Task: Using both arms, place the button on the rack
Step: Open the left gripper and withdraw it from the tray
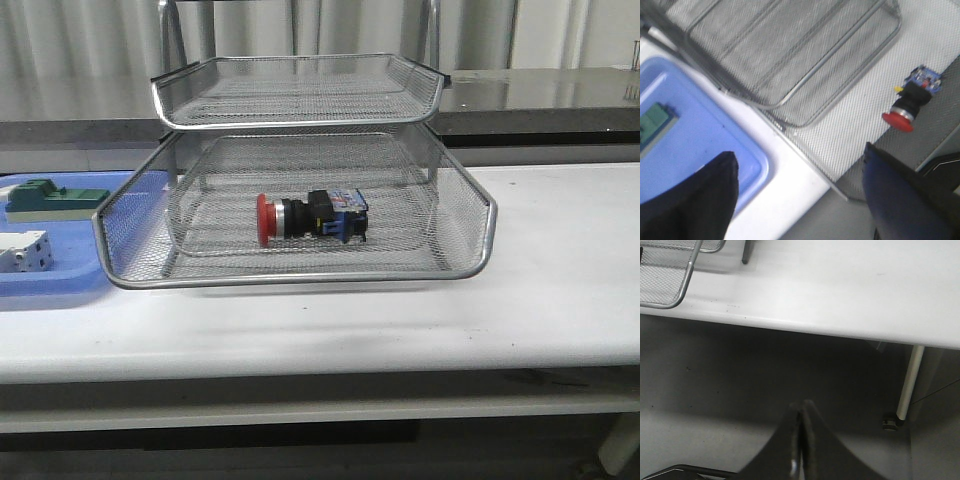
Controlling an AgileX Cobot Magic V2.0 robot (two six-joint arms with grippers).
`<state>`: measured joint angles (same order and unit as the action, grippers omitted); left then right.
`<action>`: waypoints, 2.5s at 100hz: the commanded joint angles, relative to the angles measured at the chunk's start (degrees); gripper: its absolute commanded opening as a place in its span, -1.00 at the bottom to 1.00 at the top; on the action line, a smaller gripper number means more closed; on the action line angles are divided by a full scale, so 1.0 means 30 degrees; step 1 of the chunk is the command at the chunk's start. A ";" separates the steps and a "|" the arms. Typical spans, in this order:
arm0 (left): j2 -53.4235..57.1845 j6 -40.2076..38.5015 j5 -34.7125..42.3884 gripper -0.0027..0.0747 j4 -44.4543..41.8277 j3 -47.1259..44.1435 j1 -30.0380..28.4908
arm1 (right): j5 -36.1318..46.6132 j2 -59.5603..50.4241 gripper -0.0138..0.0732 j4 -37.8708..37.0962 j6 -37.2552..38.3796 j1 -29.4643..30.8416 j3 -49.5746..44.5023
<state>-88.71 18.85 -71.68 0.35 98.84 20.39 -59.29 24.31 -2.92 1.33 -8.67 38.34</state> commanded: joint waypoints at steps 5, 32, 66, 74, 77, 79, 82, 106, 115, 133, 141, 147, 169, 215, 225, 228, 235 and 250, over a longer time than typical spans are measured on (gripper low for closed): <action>0.3108 -0.0727 0.1509 0.33 0.0733 -0.2867 -0.1636 | 0.1055 0.0158 -0.85 -0.0209 0.0013 -0.0013 0.0566; 0.9339 -0.2259 0.8410 0.33 0.1281 -1.1704 -0.3605 | 0.1055 0.0158 -0.85 -0.0209 0.0013 -0.0013 0.0566; 1.6684 -0.3848 1.7346 0.32 0.1508 -2.1356 -0.3956 | 0.1055 0.0158 -0.85 -0.0209 0.0013 -0.0013 0.0566; 1.8044 -0.3848 1.8876 0.32 0.1539 -2.3156 -0.3956 | 0.1055 0.0158 -0.85 -0.0209 0.0013 -0.0013 0.0566; 1.8504 -0.3848 1.9337 0.32 0.1539 -2.3692 -0.3956 | 0.1055 0.0158 -0.85 -0.0209 0.0013 -0.0013 0.0566; 1.8833 -0.3848 1.9693 0.32 0.1539 -2.4077 -0.3956 | 0.1055 0.0158 -0.85 -0.0209 0.0013 -0.0013 0.0566; 1.9246 -0.3848 2.0186 0.32 0.1631 -2.4581 -0.3956 | 0.1055 0.0158 -0.85 -0.0209 0.0013 -0.0013 0.0566; 2.1864 -0.3848 2.4620 0.32 0.1770 -2.7800 -0.3956 | 0.1055 0.0158 -0.85 -0.0209 0.0013 -0.0013 0.0566; 2.2035 -0.3848 2.6146 0.32 0.1770 -2.8344 -0.3956 | 0.1055 0.0158 -0.85 -0.0209 0.0013 -0.0013 0.0566; 2.2035 -0.3848 2.6537 0.31 0.1770 -2.8512 -0.3956 | 0.1055 0.0158 -0.85 -0.0209 0.0013 -0.0013 0.0566; 2.2035 -0.3848 2.6567 0.31 0.1770 -2.8512 -0.3956 | 0.1055 0.0158 -0.85 -0.0209 0.0013 -0.0013 0.0566; 2.2035 -0.3848 2.6567 0.30 0.1770 -2.8512 -0.3956 | 0.1055 0.0158 -0.85 -0.0209 0.0013 -0.0013 0.0566; 2.2035 -0.3848 2.6567 -0.14 0.1770 -2.8512 -0.3956 | 0.1055 0.0158 -0.85 -0.0209 0.0013 -0.0013 0.0566; 2.2035 -0.3848 2.6567 -0.98 0.1736 -2.8512 -0.3956 | 0.1055 0.0158 -0.85 -0.0209 0.0013 -0.0013 0.0566; 2.2035 -0.3848 2.6567 -0.98 0.1736 -2.8512 -0.3956 | 0.1155 0.0159 -0.85 -0.0209 0.0013 -0.0013 0.0566; 2.2035 -0.3848 2.6567 -0.98 0.1736 -2.8512 -0.3956 | 0.1214 0.0159 -0.85 -0.0209 0.0013 -0.0013 0.0566; 2.2035 -0.3848 2.6567 -0.98 0.1736 -2.8512 -0.3956 | 0.1351 0.0159 -0.85 -0.0209 0.0013 -0.0013 0.0566; 2.2035 -0.3848 2.6567 -0.98 0.1736 -2.8512 -0.3956 | 0.2473 0.0248 -0.85 0.0184 -0.0017 -0.0013 0.0566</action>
<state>-22.33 7.94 3.25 5.12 11.76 8.70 -57.80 24.31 -2.79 1.33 -8.67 38.34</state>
